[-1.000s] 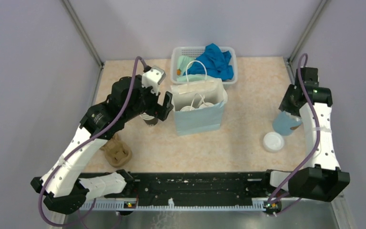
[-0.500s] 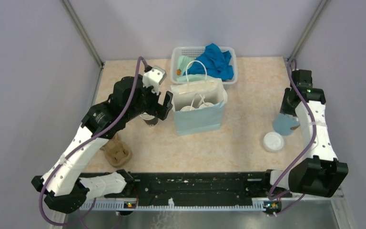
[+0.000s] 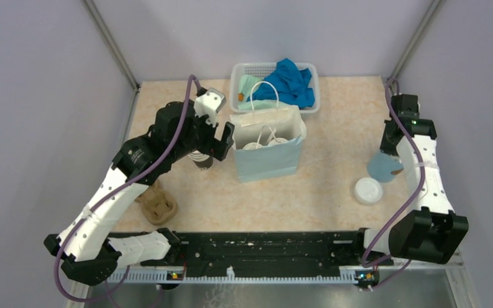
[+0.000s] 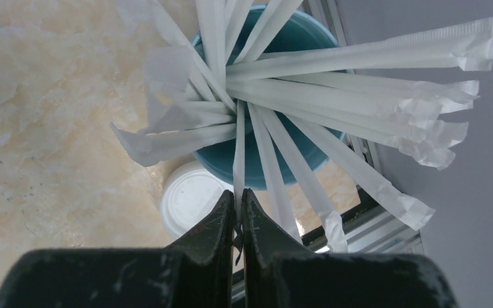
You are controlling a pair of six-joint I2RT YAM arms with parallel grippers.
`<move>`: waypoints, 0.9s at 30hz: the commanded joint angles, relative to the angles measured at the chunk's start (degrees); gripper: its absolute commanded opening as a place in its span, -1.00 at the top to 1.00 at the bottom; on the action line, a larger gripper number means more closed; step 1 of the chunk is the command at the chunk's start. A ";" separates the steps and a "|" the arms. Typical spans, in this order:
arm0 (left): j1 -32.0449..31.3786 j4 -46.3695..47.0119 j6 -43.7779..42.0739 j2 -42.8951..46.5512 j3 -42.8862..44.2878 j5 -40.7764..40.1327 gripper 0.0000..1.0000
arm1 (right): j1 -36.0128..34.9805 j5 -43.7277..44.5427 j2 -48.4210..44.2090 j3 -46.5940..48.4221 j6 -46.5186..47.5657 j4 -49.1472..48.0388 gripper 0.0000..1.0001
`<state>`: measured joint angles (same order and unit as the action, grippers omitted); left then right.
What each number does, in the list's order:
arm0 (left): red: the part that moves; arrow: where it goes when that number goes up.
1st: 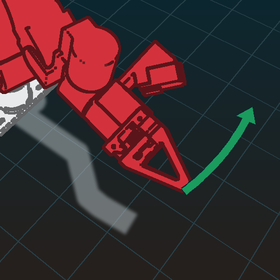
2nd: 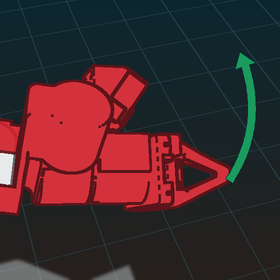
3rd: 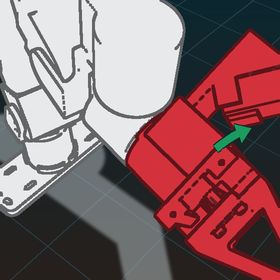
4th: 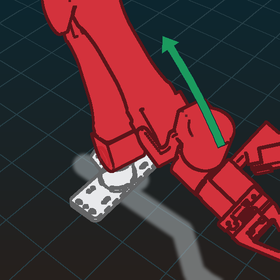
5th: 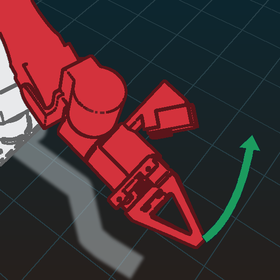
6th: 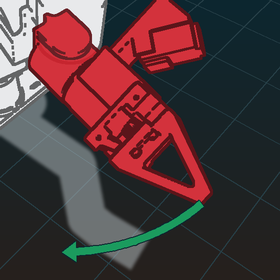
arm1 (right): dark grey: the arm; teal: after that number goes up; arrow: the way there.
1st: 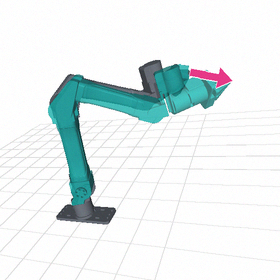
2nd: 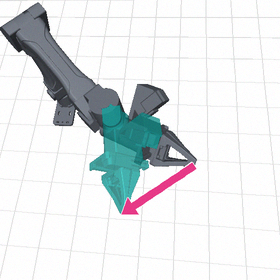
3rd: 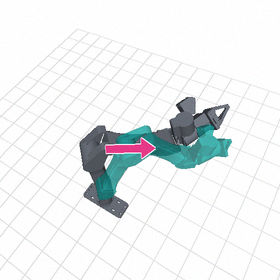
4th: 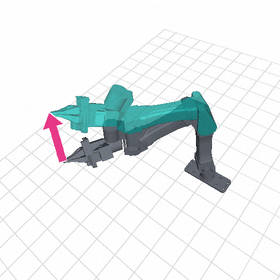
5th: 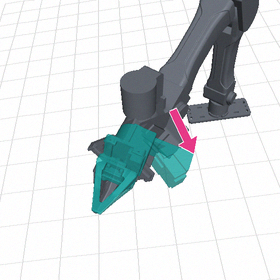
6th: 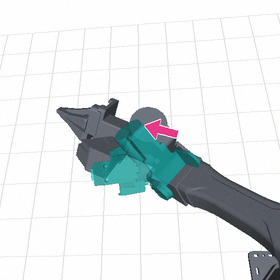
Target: Pack the takeout coffee
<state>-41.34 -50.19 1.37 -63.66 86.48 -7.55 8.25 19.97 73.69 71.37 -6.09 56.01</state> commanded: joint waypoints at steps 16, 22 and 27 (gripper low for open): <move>-0.17 2.04 1.00 -0.68 2.90 2.33 -0.96 | -0.43 -6.59 -4.02 42.02 -8.75 26.39 1.00; -0.14 1.88 0.92 -0.69 3.52 1.97 -0.96 | -0.43 -15.45 -0.48 53.53 -9.90 28.81 1.00; -0.15 1.77 0.92 -0.56 3.63 1.93 -0.96 | -0.43 -45.50 -3.98 46.87 -13.31 6.93 1.00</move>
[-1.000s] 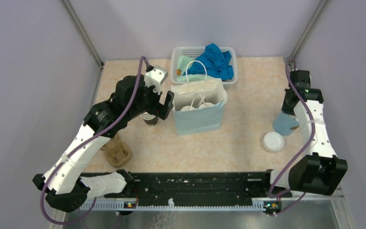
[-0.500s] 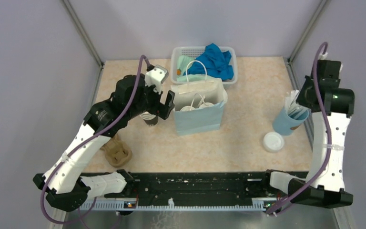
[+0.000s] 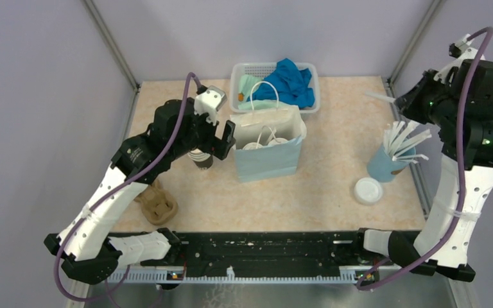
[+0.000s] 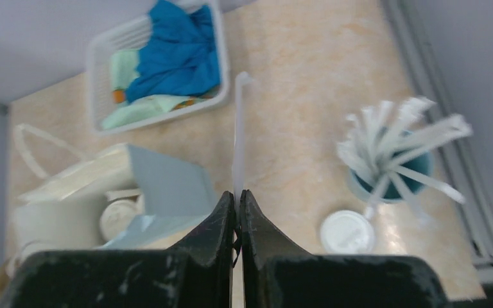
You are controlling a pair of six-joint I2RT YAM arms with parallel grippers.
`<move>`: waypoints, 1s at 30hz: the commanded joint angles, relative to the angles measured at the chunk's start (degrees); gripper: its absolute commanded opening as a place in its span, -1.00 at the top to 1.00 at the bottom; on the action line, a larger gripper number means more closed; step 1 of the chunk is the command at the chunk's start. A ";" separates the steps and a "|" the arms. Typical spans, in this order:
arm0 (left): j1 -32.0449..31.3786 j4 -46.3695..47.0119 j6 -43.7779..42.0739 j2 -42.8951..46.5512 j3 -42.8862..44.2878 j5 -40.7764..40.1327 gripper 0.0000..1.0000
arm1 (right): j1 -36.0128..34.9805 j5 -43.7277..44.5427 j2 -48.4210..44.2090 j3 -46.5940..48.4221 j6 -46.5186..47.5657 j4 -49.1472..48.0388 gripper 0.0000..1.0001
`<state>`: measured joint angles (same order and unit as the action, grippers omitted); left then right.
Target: Pack the takeout coffee
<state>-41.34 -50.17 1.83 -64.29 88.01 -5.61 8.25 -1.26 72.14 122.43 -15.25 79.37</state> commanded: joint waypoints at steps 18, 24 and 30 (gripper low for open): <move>-0.16 3.90 2.35 4.64 2.44 -9.24 -0.96 | -14.54 -59.52 0.87 -27.79 -20.76 -37.78 1.00; -0.14 3.21 3.08 5.15 2.95 -9.83 -0.96 | -15.27 -58.90 5.56 -25.09 -11.81 -28.06 1.00; -0.14 2.90 3.92 5.14 3.15 -9.70 -0.97 | -15.61 -49.64 11.00 -17.16 0.81 -13.44 1.00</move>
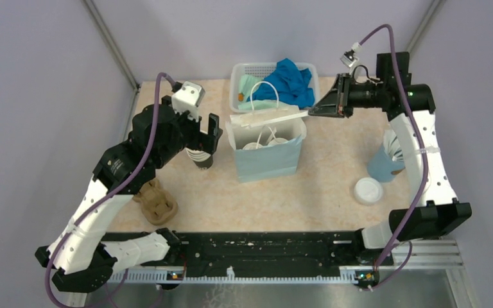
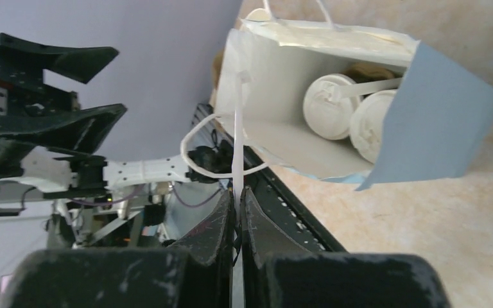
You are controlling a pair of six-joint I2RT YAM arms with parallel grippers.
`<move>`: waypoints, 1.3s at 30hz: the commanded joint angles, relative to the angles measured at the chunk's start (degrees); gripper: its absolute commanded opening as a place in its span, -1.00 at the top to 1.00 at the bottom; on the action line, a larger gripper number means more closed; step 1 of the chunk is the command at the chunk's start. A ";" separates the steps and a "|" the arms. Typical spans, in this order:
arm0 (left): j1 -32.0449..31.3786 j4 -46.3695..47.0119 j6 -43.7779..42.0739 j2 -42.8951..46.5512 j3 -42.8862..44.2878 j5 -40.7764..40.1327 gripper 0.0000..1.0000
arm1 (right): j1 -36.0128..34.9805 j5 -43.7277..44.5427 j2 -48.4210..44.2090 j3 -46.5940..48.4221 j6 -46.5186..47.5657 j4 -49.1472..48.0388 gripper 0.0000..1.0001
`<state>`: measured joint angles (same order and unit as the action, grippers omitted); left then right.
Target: Pack the takeout coffee
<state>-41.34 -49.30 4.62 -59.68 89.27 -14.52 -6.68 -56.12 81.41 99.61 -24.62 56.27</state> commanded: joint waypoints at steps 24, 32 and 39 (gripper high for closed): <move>-0.14 0.52 1.45 -0.55 3.32 -0.88 -0.96 | -14.02 13.05 16.60 11.93 14.55 10.00 0.53; -0.14 0.26 1.76 -1.09 4.07 -0.31 -0.96 | -13.89 33.70 10.12 14.87 10.49 11.00 -0.22; -0.16 2.05 5.17 0.18 4.04 2.36 -0.96 | -13.89 53.98 -5.70 9.21 2.56 7.48 -0.97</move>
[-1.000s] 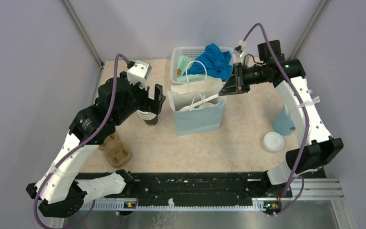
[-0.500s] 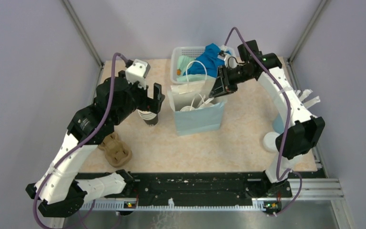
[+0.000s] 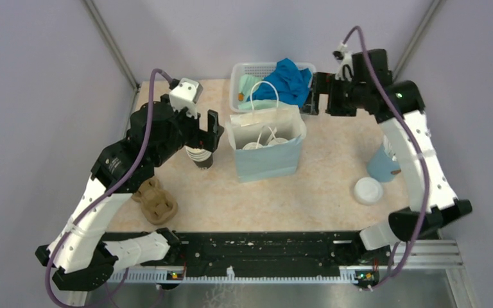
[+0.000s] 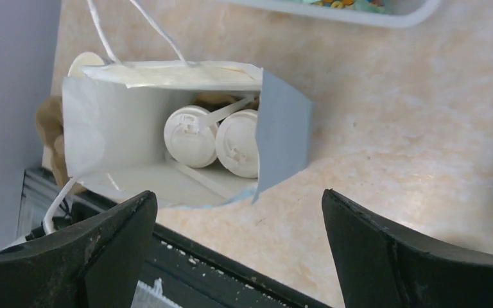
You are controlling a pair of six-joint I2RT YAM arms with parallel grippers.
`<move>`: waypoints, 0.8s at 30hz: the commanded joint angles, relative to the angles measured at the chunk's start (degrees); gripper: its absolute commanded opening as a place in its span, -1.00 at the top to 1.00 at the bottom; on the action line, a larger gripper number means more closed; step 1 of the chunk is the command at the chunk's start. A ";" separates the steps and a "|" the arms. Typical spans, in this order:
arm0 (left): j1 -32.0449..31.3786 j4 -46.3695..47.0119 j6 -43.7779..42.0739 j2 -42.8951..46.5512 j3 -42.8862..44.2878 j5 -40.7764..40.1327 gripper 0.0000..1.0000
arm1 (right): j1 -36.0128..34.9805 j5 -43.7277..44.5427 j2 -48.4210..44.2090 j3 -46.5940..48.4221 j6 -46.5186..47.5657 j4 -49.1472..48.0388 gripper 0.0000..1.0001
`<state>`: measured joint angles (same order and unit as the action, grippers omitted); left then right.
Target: Pack the takeout coffee
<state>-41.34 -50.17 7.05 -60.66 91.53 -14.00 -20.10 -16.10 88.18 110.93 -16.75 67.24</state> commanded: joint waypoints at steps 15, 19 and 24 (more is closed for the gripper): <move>-0.14 31.39 4.43 12.01 -1.28 2.71 -0.97 | -0.46 21.30 -34.71 -0.58 -2.82 -18.88 -0.97; -0.14 32.54 4.79 11.97 0.45 3.01 -0.97 | -0.42 21.14 -38.83 -0.38 -2.96 -19.28 -0.97; -0.15 31.30 5.73 12.36 0.82 4.07 -0.98 | -0.47 23.28 -41.94 -1.13 -3.55 -16.40 -0.97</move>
<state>-41.34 -21.06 11.40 -47.48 91.81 -10.28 -20.10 4.69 47.68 108.90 -20.73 50.52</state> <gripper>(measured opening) 0.987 0.985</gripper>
